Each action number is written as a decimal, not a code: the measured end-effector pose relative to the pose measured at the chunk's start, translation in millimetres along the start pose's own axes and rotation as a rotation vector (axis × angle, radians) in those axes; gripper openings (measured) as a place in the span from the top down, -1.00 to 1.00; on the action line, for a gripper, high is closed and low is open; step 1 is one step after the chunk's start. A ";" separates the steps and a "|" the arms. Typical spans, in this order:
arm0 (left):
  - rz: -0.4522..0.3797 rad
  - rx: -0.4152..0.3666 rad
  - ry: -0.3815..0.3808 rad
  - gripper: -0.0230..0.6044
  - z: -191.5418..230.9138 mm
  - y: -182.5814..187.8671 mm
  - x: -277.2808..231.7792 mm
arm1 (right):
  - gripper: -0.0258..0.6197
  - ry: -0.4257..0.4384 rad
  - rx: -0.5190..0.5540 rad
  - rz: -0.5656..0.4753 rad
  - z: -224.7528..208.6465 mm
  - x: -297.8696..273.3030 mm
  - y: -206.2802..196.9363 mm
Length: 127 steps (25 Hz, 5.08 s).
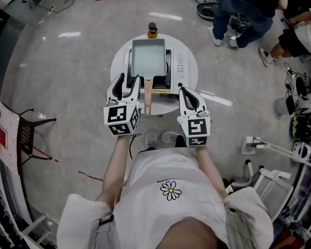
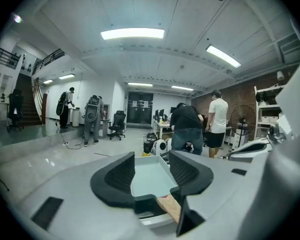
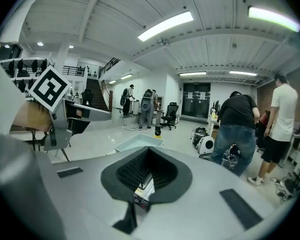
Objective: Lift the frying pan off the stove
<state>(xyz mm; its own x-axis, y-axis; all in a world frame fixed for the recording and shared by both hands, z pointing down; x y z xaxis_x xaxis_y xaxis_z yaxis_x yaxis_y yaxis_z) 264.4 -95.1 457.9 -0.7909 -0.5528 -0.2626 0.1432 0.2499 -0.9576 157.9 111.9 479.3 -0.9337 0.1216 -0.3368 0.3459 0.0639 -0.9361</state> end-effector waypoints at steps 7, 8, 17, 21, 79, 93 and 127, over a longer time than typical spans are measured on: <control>0.071 0.176 -0.172 -0.14 8.7 -23.2 -21.7 | 0.91 -0.018 -0.010 0.020 -5.6 5.6 -4.6; 0.093 0.216 -0.204 -0.16 9.0 -29.7 -24.5 | 0.91 -0.021 -0.013 0.024 -6.2 6.5 -5.8; 0.269 0.470 -0.341 -0.19 8.0 -92.5 -41.4 | 0.91 -0.031 -0.020 0.073 -5.4 11.3 -22.1; 0.300 0.622 -0.383 -0.19 3.7 -112.1 -48.3 | 0.91 -0.021 -0.023 0.107 -1.4 11.9 -33.3; 0.307 1.524 -0.905 0.79 -60.5 -151.4 -86.9 | 0.91 0.023 -0.059 0.232 1.7 21.1 -73.7; 0.380 1.321 -0.913 0.82 -58.9 -143.3 -86.2 | 0.91 0.028 -0.060 0.226 5.3 17.8 -66.6; -0.024 0.569 -0.748 0.86 -17.9 36.3 -16.0 | 0.91 0.141 0.123 -0.186 31.5 4.9 74.3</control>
<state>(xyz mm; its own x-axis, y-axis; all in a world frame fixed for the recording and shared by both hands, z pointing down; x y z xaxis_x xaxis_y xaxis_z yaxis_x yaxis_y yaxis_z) 271.6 -63.0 429.5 -0.2376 -0.9695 -0.0607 0.5579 -0.0850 -0.8255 176.2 86.1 404.9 -0.9550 0.2569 -0.1481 0.1475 -0.0217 -0.9888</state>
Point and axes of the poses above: the fingertips, and each gripper's own axes: x backward along the fingers, z to its left, y out of its top, the point moved 8 cm from there along x, backward along the fingers, and after that the axes turned 12 degrees about -x, right-handed, at the moved point
